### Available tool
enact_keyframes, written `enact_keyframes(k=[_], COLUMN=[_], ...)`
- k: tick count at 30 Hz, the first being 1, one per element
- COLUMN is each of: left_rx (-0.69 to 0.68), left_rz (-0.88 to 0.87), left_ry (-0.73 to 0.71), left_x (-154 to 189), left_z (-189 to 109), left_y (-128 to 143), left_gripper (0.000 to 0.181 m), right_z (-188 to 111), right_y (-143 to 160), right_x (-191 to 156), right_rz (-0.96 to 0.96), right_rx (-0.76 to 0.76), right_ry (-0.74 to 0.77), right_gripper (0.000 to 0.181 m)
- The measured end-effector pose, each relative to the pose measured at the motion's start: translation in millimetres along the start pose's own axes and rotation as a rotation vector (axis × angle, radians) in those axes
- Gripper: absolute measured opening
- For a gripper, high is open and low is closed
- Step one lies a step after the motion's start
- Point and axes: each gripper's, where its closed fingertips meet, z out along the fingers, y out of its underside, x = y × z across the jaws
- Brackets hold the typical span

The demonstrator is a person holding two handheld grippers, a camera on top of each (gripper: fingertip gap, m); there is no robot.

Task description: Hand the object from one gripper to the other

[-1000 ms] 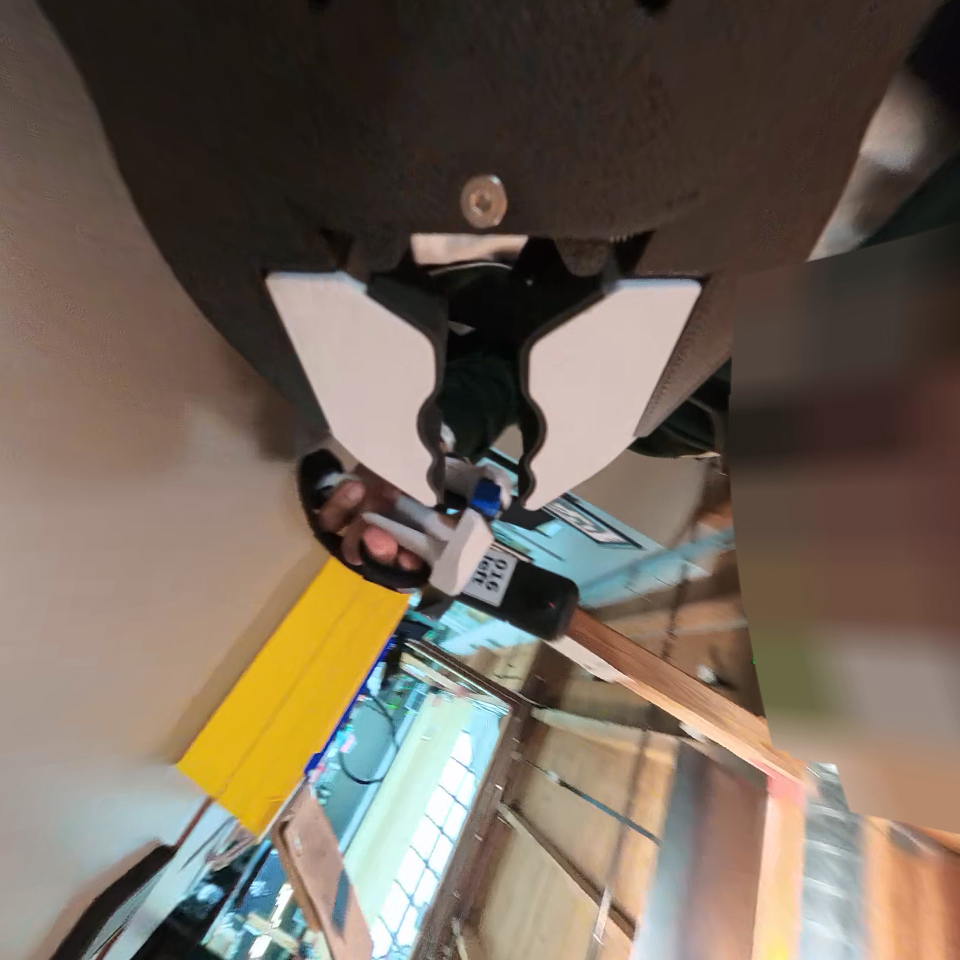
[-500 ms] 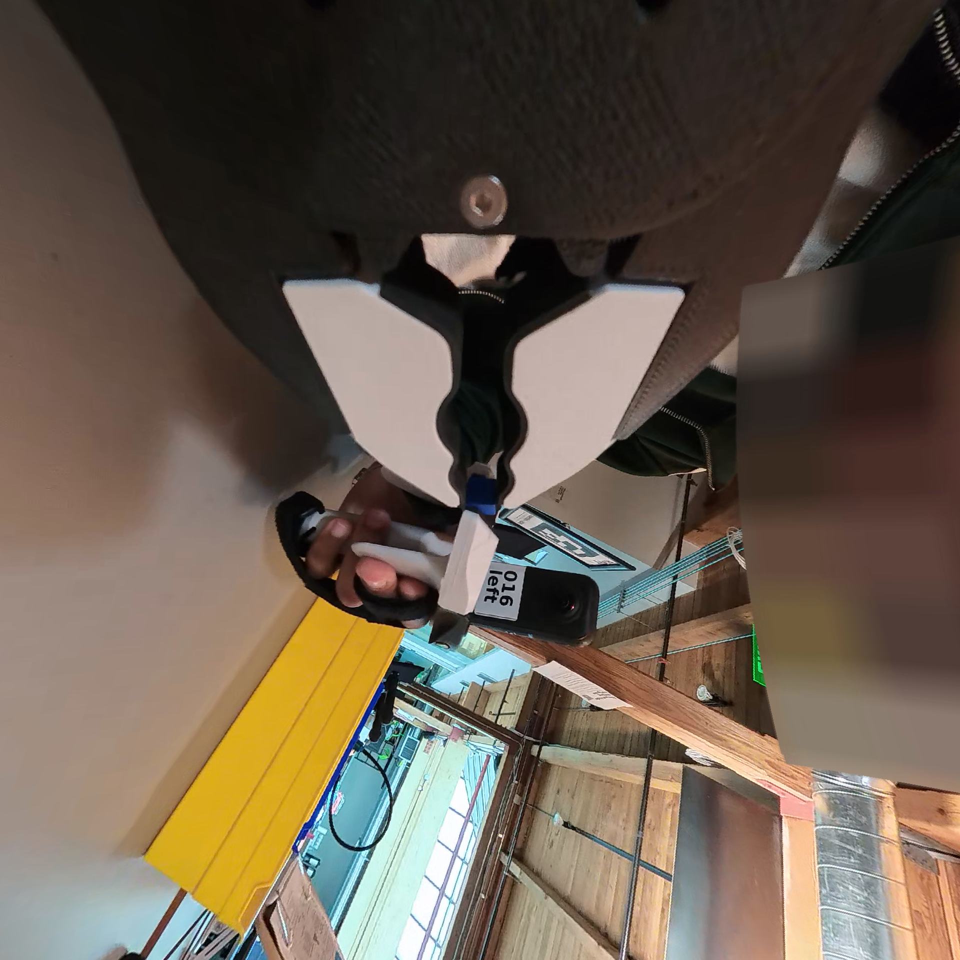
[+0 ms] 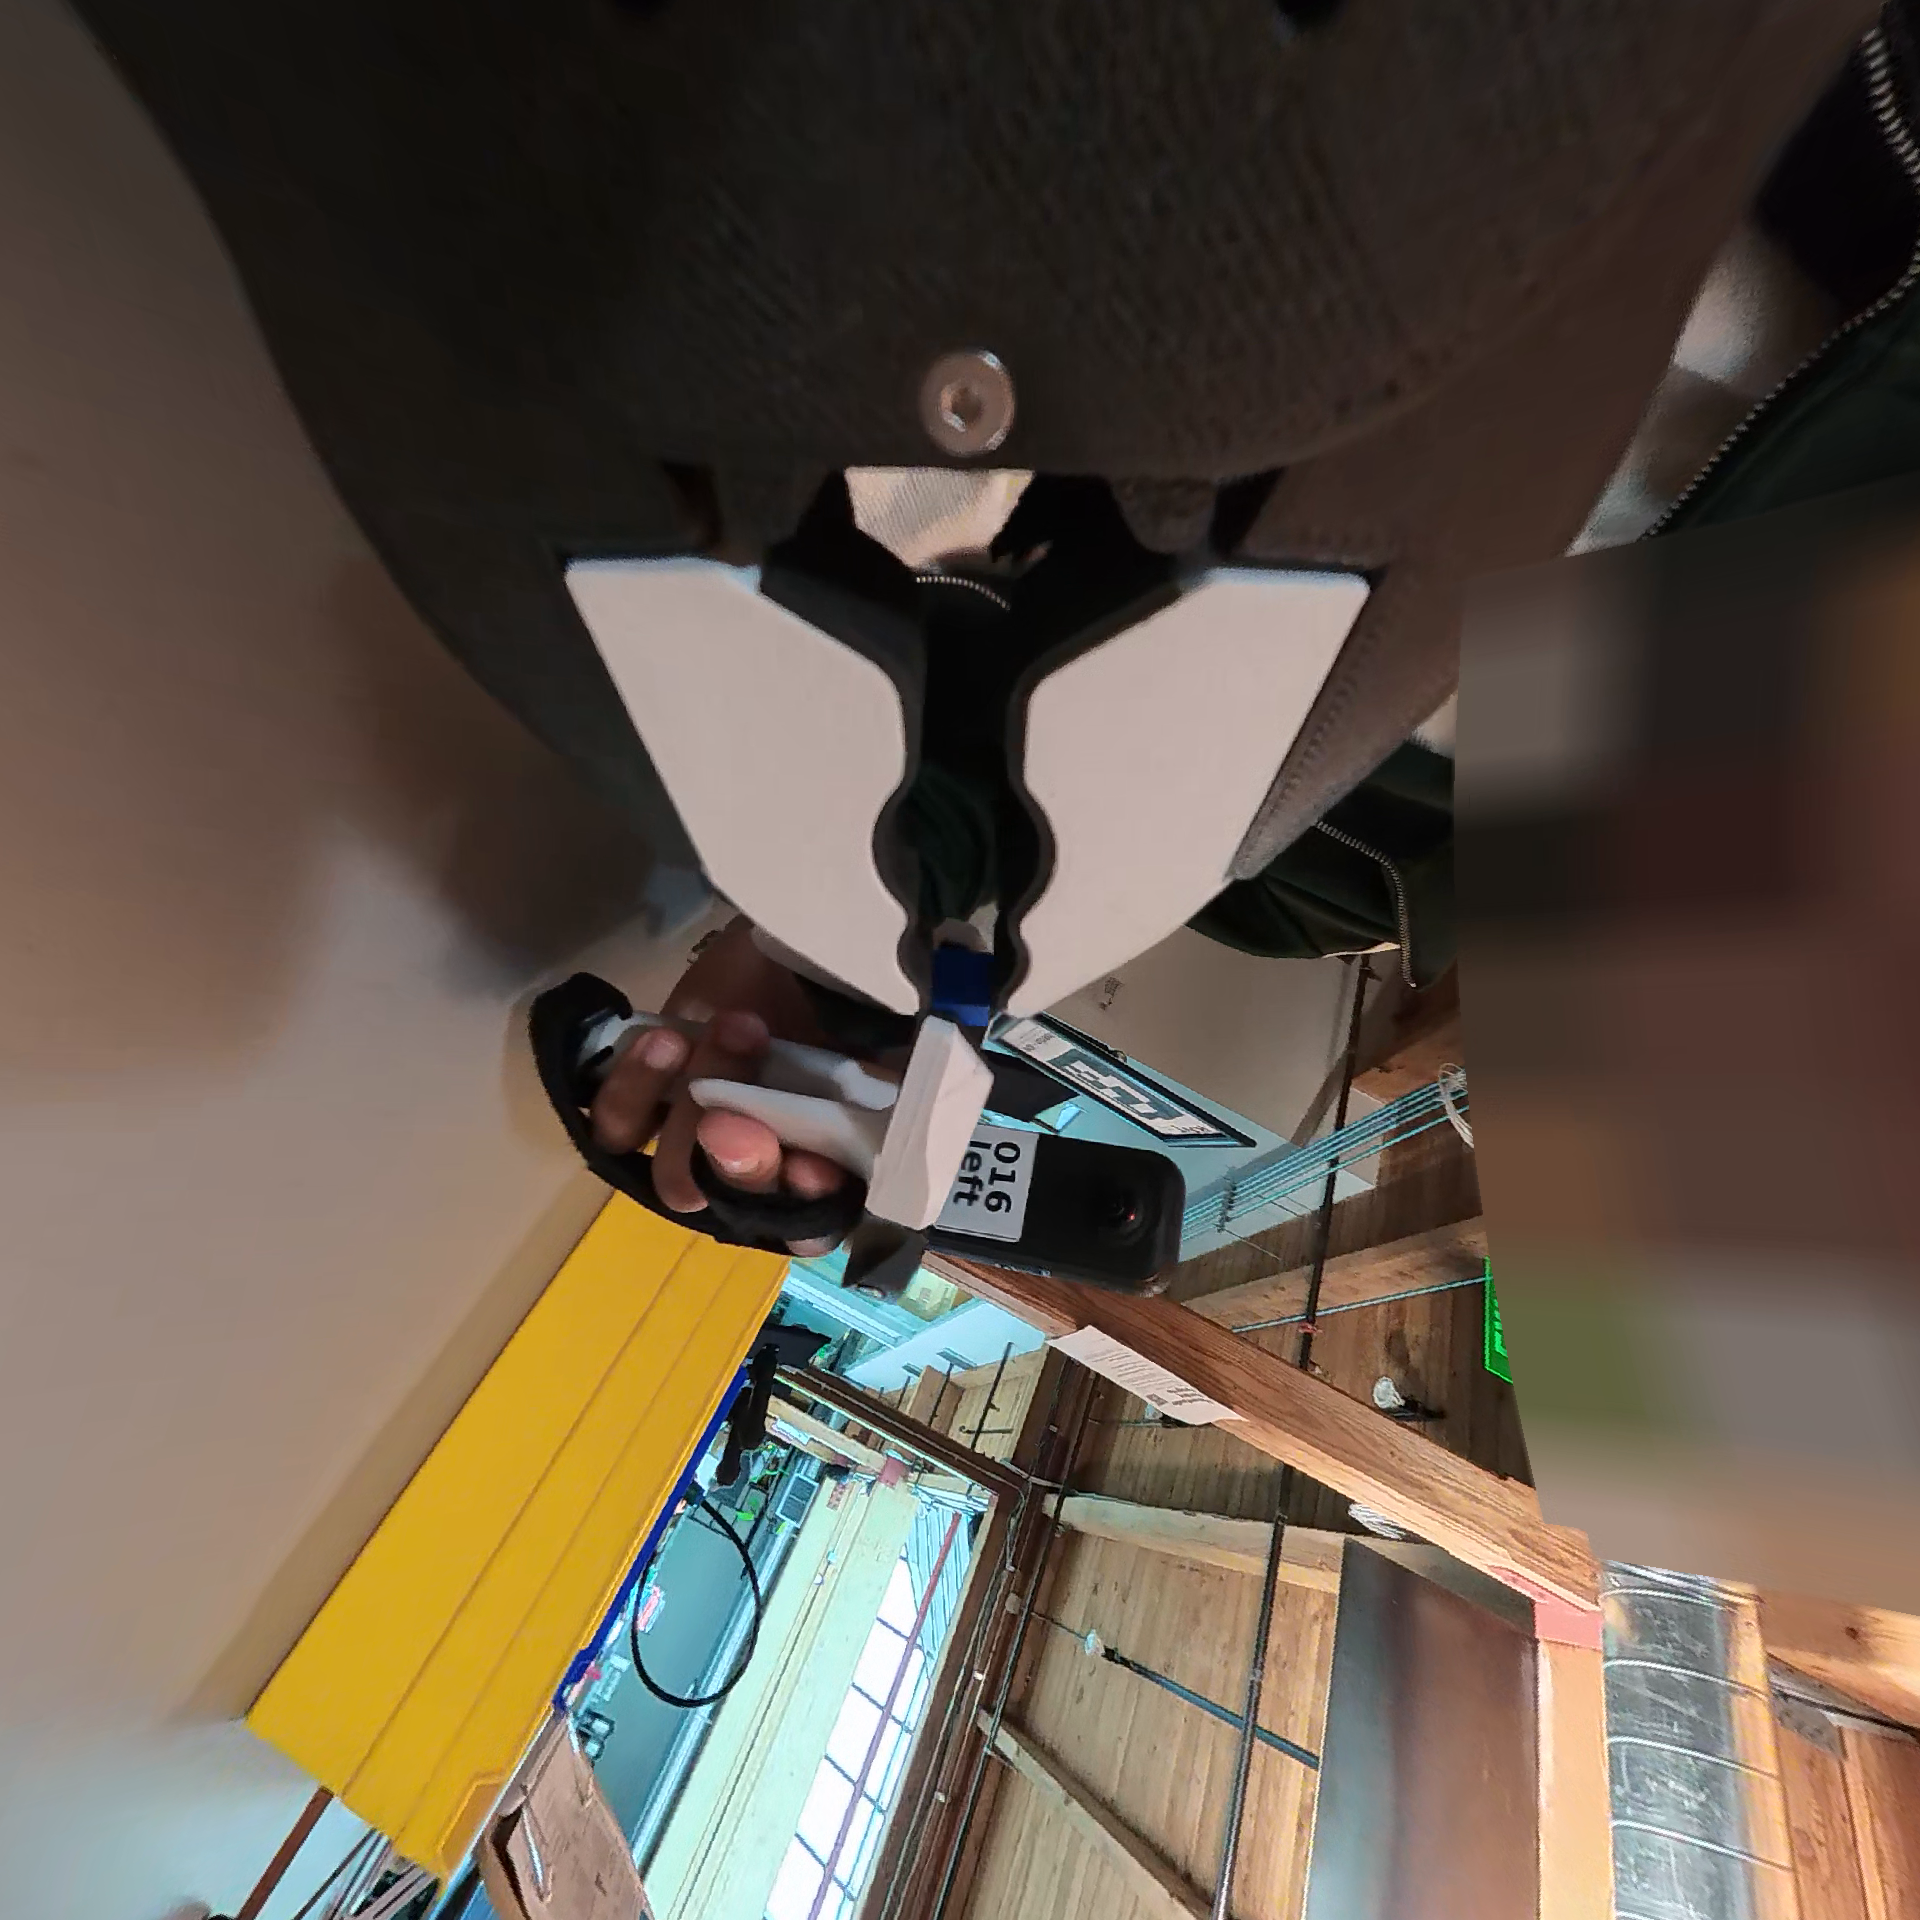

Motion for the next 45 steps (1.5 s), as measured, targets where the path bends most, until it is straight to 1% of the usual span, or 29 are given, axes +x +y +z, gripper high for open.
enact_keyframes(k=[1, 5, 11, 12, 16, 20, 25, 26, 28, 30, 31, 33, 36, 37, 39, 41, 42, 45], left_rx=[0.001, 0.001, 0.012, 0.007, 0.009, 0.016, 0.033, 0.034, 0.020, 0.019, 0.024, 0.045, 0.104, 0.130, 0.183, 0.212, 0.219, 0.223], left_rz=[0.001, 0.000, -0.004, -0.003, -0.003, -0.005, -0.018, -0.024, -0.042, -0.071, -0.095, -0.183, -0.452, -0.539, -0.676, -0.815, -0.884, -1.054], left_ry=[-0.001, 0.000, -0.005, -0.005, 0.000, 0.001, 0.001, -0.007, -0.039, -0.036, -0.033, 0.010, 0.150, 0.194, 0.249, 0.327, 0.388, 0.498], left_x=[0.1, 0.3, -0.6, -0.8, -0.4, -0.2, -1.2, -2.7, -8.6, -9.9, -10.3, -7.6, 1.3, 2.1, -0.8, -0.9, 1.6, 6.1], left_z=[0.2, 0.5, -0.2, -0.5, -0.3, -0.3, -0.4, -0.2, 0.5, 0.5, 0.4, 0.1, -2.8, -5.0, -9.9, -13.9, -15.0, -12.0], left_y=[-0.2, -0.3, -2.4, -1.6, -1.7, -2.7, -3.5, -2.8, 0.8, 1.9, 1.9, 0.1, -10.1, -14.1, -18.6, -20.6, -21.4, -18.4], left_gripper=[0.012, 0.012, 0.012, 0.012, 0.012, 0.012, 0.013, 0.018, 0.036, 0.037, 0.036, 0.034, 0.036, 0.035, 0.024, 0.007, 0.005, 0.010], right_z=[-0.1, -0.5, 0.6, 0.9, -0.4, -0.2, -0.1, -0.4, -4.5, -10.5, -12.7, -14.0, -10.0, -8.3, -4.2, -1.3, -0.3, 1.0], right_y=[-0.1, 0.4, -0.8, -1.0, -0.4, 0.1, -1.0, -3.4, -12.0, -17.9, -20.9, -25.8, -24.6, -21.4, -15.8, -13.2, -11.7, -9.5], right_x=[-0.3, -0.6, -2.9, -3.9, -2.5, -3.6, -4.6, -6.3, -9.5, -7.1, -6.9, -12.9, -29.6, -31.7, -32.8, -31.4, -30.0, -25.7], right_rz=[0.005, -0.010, -0.036, -0.039, -0.010, -0.039, -0.045, -0.060, -0.121, -0.225, -0.304, -0.524, -0.906, -1.000, -1.099, -1.138, -1.159, -1.252], right_rx=[0.001, -0.010, 0.001, 0.005, -0.001, -0.016, -0.009, 0.005, 0.052, 0.067, 0.072, 0.086, 0.078, 0.057, 0.024, 0.013, 0.001, -0.033], right_ry=[-0.004, 0.017, 0.003, -0.005, -0.001, 0.032, 0.026, 0.023, 0.035, 0.107, 0.145, 0.203, 0.260, 0.282, 0.297, 0.304, 0.310, 0.356], right_gripper=[0.010, 0.010, 0.011, 0.015, 0.011, 0.011, 0.010, 0.011, 0.010, 0.010, 0.010, 0.010, 0.010, 0.010, 0.010, 0.010, 0.010, 0.010])
